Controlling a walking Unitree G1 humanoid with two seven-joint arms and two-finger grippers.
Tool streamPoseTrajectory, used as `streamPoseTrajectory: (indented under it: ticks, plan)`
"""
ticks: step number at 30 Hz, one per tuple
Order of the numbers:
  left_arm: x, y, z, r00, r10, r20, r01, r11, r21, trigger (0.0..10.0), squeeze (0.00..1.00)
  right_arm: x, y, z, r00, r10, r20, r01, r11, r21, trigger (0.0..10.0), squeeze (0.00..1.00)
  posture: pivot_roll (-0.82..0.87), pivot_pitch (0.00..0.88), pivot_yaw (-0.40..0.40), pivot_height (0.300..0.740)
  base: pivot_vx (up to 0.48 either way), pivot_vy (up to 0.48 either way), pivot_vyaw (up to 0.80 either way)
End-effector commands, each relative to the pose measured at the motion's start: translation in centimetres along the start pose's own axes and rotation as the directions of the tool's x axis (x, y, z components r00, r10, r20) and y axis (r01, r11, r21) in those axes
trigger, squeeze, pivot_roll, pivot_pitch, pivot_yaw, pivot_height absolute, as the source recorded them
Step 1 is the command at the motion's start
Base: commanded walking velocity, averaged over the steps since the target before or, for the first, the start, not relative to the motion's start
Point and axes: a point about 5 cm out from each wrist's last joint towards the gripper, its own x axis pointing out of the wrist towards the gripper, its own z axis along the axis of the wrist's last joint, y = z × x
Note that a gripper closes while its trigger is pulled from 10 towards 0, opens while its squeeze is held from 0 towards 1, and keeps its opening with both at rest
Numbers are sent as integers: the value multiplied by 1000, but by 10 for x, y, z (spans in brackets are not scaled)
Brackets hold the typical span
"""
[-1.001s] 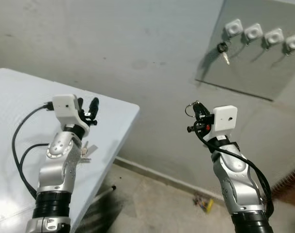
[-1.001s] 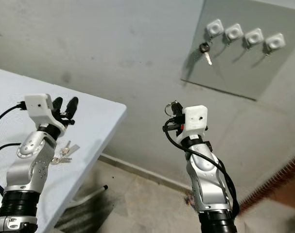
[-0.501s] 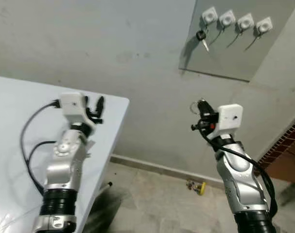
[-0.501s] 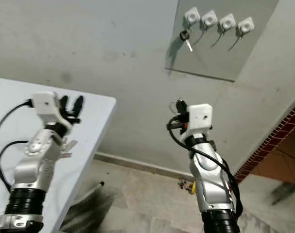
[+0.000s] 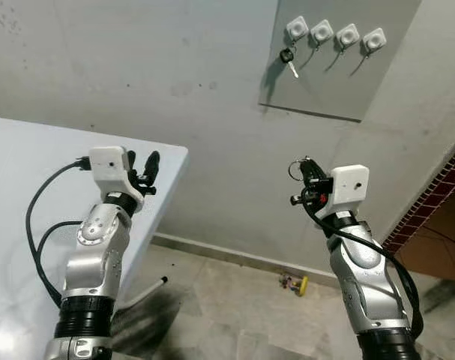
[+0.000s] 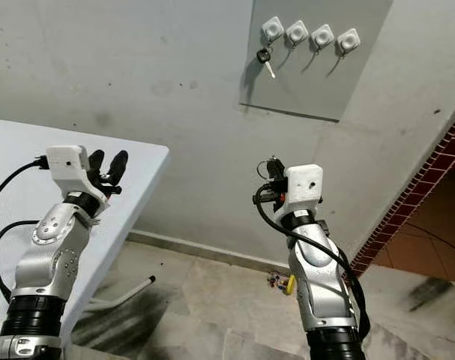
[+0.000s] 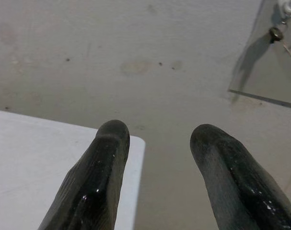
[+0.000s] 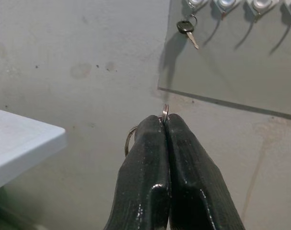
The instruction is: Hang keys on a hook
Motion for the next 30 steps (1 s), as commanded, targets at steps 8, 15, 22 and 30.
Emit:
streamPoseTrajectory:
  ticks: [8, 15, 22, 30]
  plan:
    - [1, -2, 4, 1000, -20, 2, 20, 1000, 6, 10000, 0, -1, -2, 6, 1000, -14, 22, 14, 1000, -1, 10000, 0, 14, 33, -46, 740, 0, -243, 0]
    - [1, -3, 5, 999, -32, 5, 32, 999, -8, 10000, 0, -1, -3, 6, 1000, -18, 23, 18, 1000, -1, 10000, 0, 11, 37, -45, 740, 0, -362, 0]
    - [2, -3, 6, 1000, -25, 2, 25, 1000, -1, 10000, 0, -1, -2, 6, 1000, -17, 23, 17, 1000, 2, 10000, 0, 16, 42, -44, 740, 0, -418, 0]
    - [2, -3, 5, 1000, 8, 0, -8, 999, -47, 10000, 0, -1, -1, 6, 1000, -13, 20, 13, 1000, 1, 10000, 0, 19, 44, -44, 740, 0, -150, 0]
